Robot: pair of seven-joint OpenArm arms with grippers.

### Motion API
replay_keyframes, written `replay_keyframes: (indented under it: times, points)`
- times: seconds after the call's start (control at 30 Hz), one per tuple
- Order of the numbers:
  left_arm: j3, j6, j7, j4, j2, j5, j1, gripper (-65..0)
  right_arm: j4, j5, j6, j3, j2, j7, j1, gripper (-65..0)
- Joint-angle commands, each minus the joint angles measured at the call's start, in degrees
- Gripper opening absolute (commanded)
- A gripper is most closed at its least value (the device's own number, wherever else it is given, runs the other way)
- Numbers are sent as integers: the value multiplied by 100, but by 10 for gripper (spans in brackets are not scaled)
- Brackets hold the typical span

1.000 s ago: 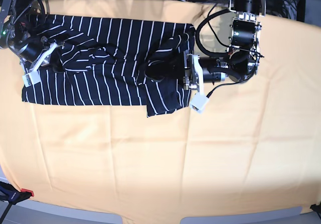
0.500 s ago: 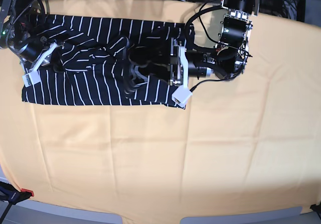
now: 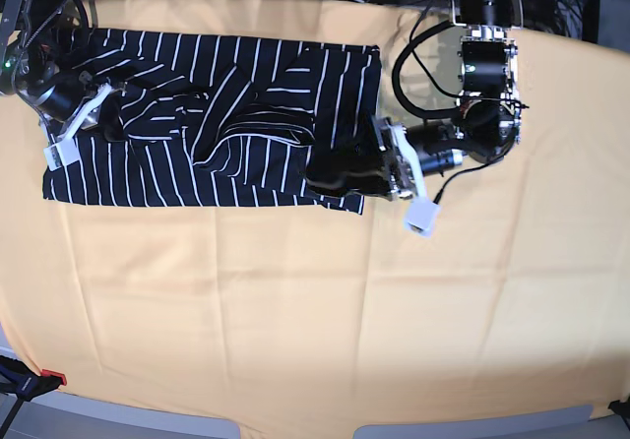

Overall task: Fold the T-shirt properly
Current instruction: 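Lift the hem end with the left gripper and fold it toward the right gripper, then lay the folded hem end onto the strip and press it flat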

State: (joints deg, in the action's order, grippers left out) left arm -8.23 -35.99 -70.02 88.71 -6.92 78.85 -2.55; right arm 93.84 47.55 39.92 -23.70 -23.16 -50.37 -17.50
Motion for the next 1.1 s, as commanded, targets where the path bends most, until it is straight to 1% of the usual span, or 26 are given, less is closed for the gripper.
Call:
replay_keyframes:
  times: [0.0,0.07,0.13,0.2,0.27,0.5,0.53,0.57,0.67,0.77,1.07]
  points:
    - [17,-17,-83,92,-66,201,-72,-476,81,42,8,-33,-98,24,17,-583]
    - [138,-24,-444,92,-160,608,2,-477,81,44,8,-33,-96,24,20,-583]
    - [334,-103,-817,92,-258,615,72,-446,81,63,8,-33,-96,26,17,-583]
    - [529,-361,-998,101,-350,615,98,-403,81,59,8,-33,-98,24,17,-583]
    - [688,-401,-998,101,-426,615,111,-377,81,59,8,-33,-98,22,17,-583]
    - [872,-401,-998,101,-435,615,109,-376,81,63,8,-33,-98,22,17,-583]
    - [870,-401,-994,101,-435,615,111,-377,81,61,8,-33,-98,22,17,-583]
    - [870,-401,-872,101,-433,615,111,-377,81,61,8,-33,-98,22,17,-583]
    - [870,-401,-299,101,-435,-35,111,-386,81,61,8,-33,-98,22,17,-583]
    - [870,-401,-39,101,-437,-507,109,-385,81,63,8,-33,-96,22,17,-583]
    - [870,-401,-44,264,-433,-472,109,-379,81,61,8,-33,-98,22,17,-583]
